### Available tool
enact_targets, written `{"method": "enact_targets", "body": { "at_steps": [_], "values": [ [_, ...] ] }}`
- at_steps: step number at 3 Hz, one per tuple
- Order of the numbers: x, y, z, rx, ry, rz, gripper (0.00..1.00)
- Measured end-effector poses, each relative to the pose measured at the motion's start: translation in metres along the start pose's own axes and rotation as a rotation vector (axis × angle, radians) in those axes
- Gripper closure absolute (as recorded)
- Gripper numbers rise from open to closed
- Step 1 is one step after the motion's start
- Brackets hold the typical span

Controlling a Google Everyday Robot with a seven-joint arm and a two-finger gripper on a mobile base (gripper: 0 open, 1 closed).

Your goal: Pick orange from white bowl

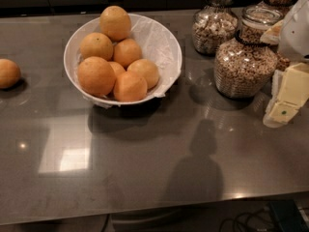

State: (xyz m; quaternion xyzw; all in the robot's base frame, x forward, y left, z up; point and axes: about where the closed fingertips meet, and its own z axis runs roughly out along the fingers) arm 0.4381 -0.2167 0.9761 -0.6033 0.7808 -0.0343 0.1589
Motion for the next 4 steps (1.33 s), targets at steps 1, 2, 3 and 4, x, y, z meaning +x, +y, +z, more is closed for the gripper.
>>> {"method": "enact_targets", "body": {
  "at_steps": [1, 2, 3, 4],
  "values": [
    [0.0, 0.0, 0.0, 0.0, 0.0, 0.0, 0.0],
    [-0.026, -0.011, 0.01, 0.025, -0.059, -0.015, 0.0],
    [-0.093, -0.014, 0.021, 0.067, -0.161, -0.098, 0.0],
    [-0.093, -0.014, 0.021, 0.067, -0.161, -0.098, 0.0]
  ]
}}
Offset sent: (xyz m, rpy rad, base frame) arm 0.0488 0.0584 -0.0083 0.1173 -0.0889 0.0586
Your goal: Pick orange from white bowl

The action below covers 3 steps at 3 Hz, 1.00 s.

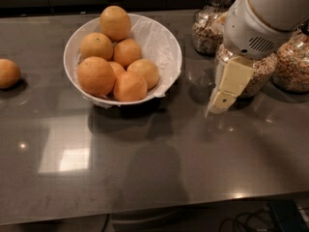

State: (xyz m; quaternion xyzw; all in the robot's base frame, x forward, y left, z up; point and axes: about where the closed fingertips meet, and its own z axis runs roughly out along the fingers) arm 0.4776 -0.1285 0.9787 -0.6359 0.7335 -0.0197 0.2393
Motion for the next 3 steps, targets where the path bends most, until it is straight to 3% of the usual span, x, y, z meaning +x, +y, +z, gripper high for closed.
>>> {"method": "enact_targets", "body": {
  "at_steps": [1, 3],
  "values": [
    [-0.012, 0.0, 0.014, -0.003, -0.052, 0.011, 0.0],
    [-0.091, -0.006, 0.062, -0.025, -0.225, -0.005, 0.0]
  ]
}}
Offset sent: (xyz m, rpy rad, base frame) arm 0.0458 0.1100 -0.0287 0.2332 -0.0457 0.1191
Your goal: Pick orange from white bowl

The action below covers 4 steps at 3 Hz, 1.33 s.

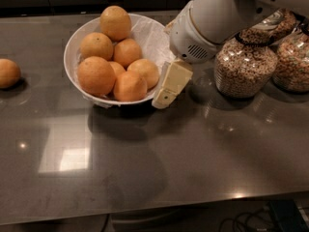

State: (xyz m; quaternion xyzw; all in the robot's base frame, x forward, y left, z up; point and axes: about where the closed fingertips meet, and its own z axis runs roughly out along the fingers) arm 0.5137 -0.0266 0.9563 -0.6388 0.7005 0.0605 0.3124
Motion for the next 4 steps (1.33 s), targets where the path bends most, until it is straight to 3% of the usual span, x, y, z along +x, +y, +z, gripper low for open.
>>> {"method": "enact_targets", "body": {
  "at_steps": [1, 2, 4],
  "values": [
    [0.0, 0.0, 0.0, 0.0, -0.001, 0.0, 0.0],
    [-0.01, 0.0, 0.008, -0.011, -0.049, -0.002, 0.0],
    [-0.065, 0.015, 0.054, -0.164, -0.213, -0.043, 0.0]
  ]
}}
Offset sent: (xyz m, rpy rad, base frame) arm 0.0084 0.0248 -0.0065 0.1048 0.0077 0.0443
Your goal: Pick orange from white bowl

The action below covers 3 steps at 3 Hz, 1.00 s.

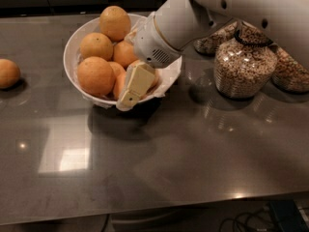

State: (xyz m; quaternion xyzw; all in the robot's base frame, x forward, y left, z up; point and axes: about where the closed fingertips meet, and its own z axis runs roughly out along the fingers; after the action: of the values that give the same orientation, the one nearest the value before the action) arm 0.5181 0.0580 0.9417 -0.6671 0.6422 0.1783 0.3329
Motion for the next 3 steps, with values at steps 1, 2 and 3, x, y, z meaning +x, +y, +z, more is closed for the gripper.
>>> {"method": "enact_targets", "body": {
  "at_steps": [1, 2, 3],
  "values": [
    [0.0, 0.0, 0.0, 0.003, 0.0, -0.001, 0.0],
    [0.001, -0.005, 0.006, 0.041, -0.012, 0.007, 0.0],
    [-0.006, -0.014, 0.016, 0.064, -0.026, -0.008, 0.05]
  ]
}}
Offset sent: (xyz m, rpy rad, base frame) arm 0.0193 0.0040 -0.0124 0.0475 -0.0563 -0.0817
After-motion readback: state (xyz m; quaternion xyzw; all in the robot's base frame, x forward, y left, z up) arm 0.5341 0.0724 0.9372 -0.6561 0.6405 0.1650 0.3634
